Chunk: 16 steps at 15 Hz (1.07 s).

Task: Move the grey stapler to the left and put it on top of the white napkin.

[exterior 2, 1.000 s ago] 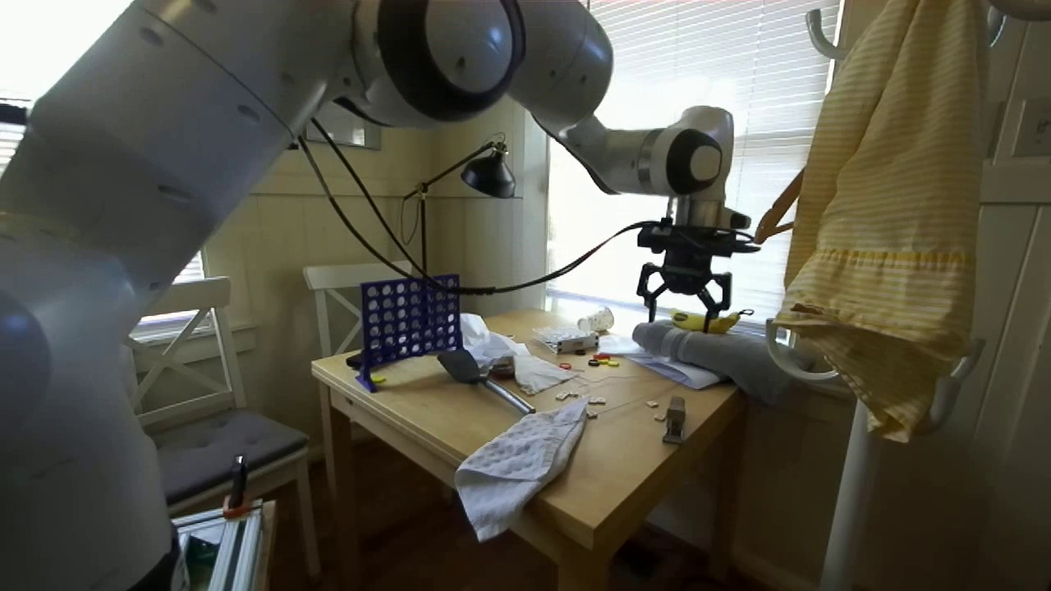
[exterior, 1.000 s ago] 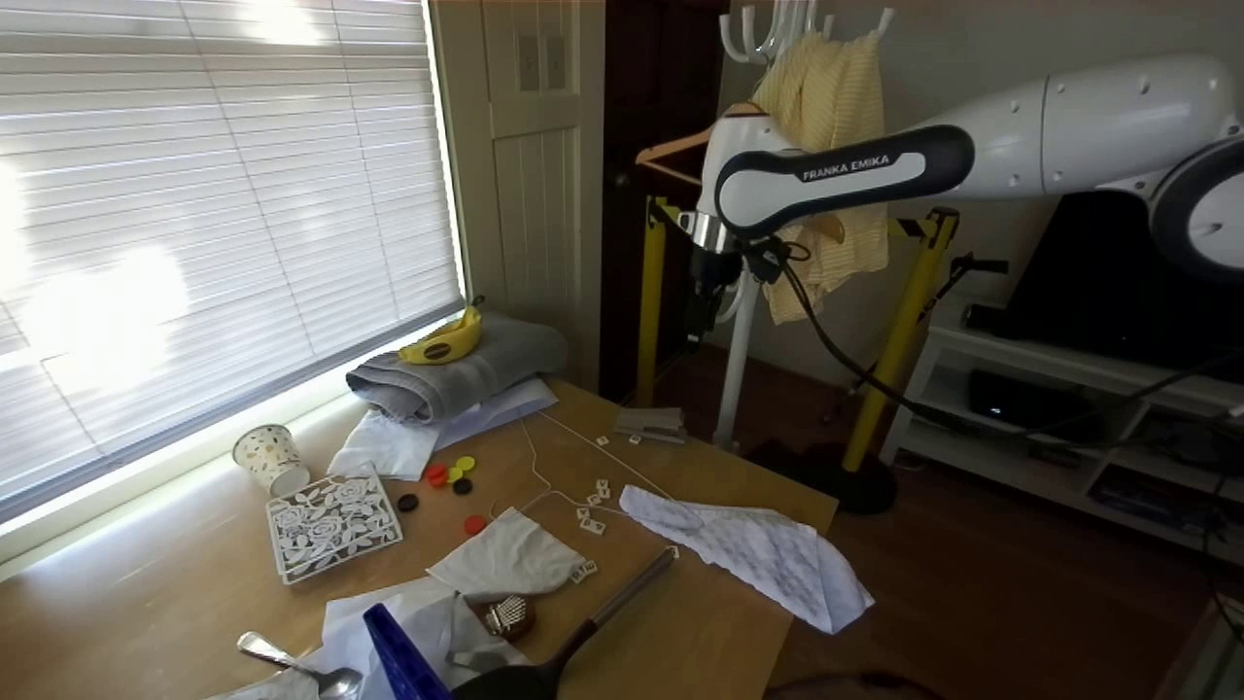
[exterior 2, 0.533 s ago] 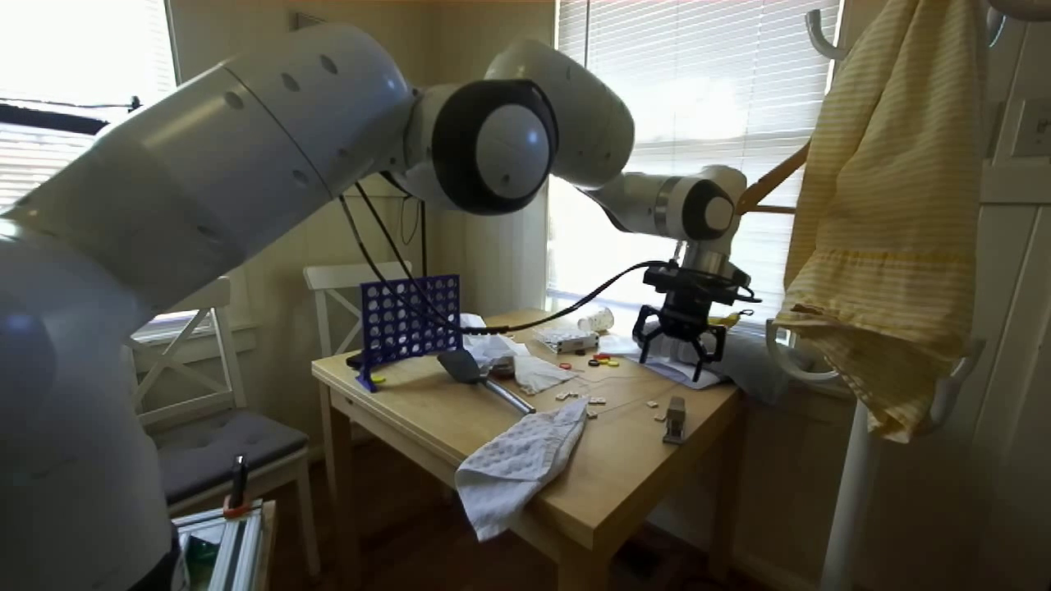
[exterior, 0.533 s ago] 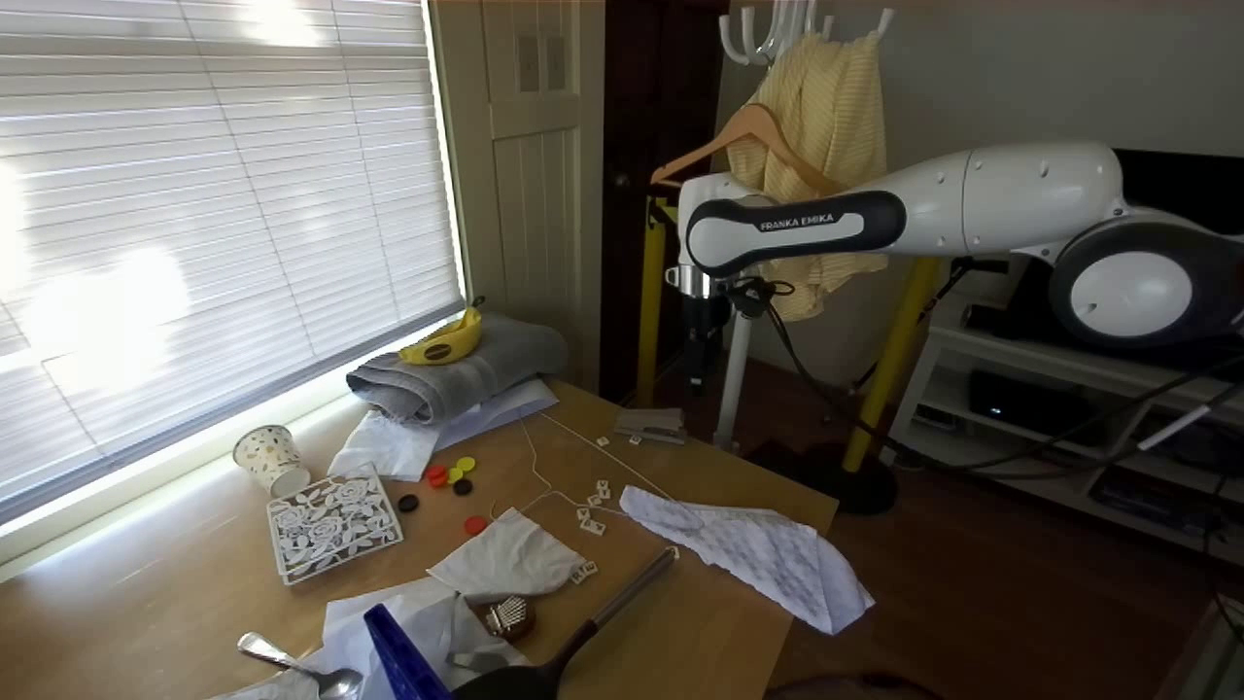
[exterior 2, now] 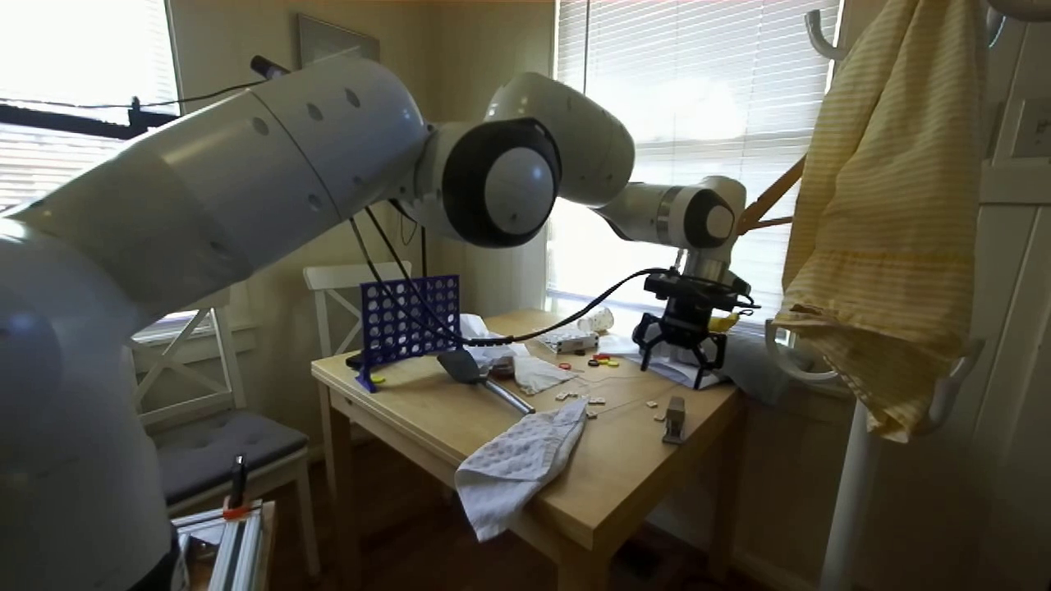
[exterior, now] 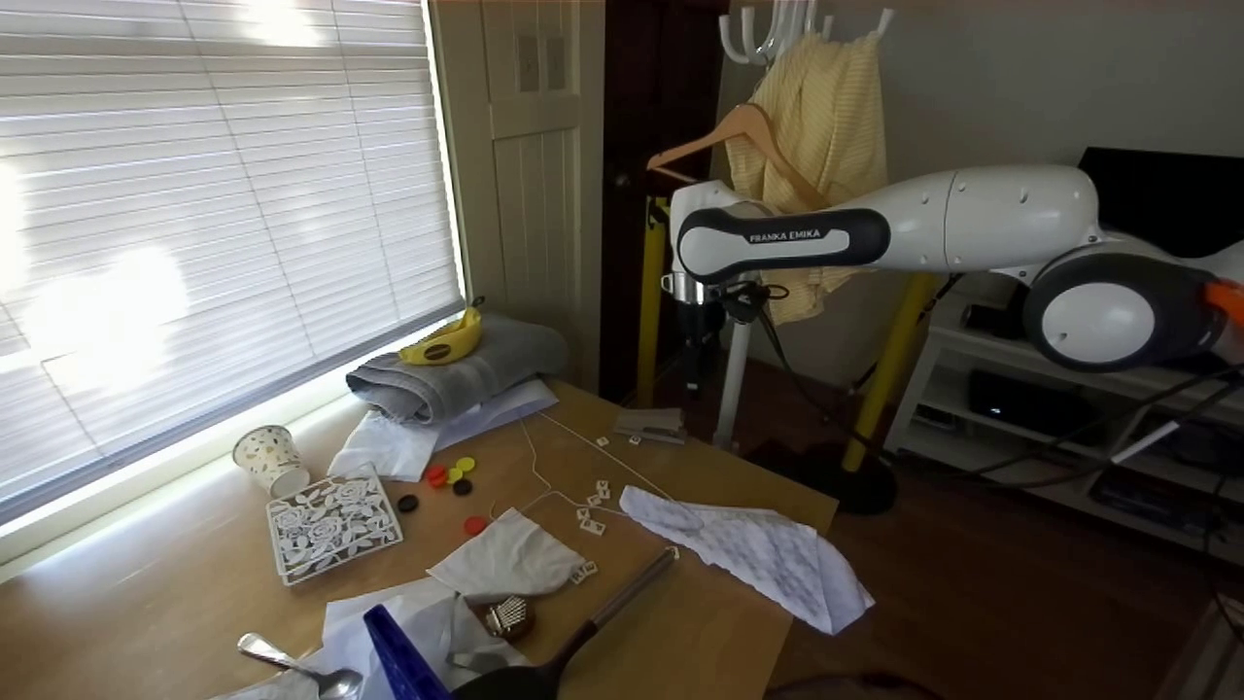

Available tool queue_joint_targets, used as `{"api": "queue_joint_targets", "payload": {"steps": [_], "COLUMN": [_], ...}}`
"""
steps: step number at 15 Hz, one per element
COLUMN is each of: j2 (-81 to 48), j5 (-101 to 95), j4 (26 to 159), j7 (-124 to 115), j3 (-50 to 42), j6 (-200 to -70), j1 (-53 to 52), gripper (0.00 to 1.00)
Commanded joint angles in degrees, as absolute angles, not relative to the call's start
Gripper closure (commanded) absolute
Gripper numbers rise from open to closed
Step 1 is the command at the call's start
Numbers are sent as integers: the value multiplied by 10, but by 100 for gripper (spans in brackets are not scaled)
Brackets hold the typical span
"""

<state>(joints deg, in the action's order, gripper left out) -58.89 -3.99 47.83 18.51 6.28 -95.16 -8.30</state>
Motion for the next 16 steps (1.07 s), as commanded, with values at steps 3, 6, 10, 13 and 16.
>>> {"api": "queue_joint_targets", "payload": {"steps": [3, 6, 10, 13, 16], "j2": [-617, -642, -632, -645, -643], "j5": [-102, -116, -105, -105, -135], "j4": [457, 438, 469, 455, 462], "j7": [86, 56, 49, 42, 131], "j3": [11, -6, -10, -15, -19], "j6": [-999, -988, -990, -984, -994], "j1": [-137, -156, -158, -157, -158], "gripper": [0, 0, 0, 0, 0]}}
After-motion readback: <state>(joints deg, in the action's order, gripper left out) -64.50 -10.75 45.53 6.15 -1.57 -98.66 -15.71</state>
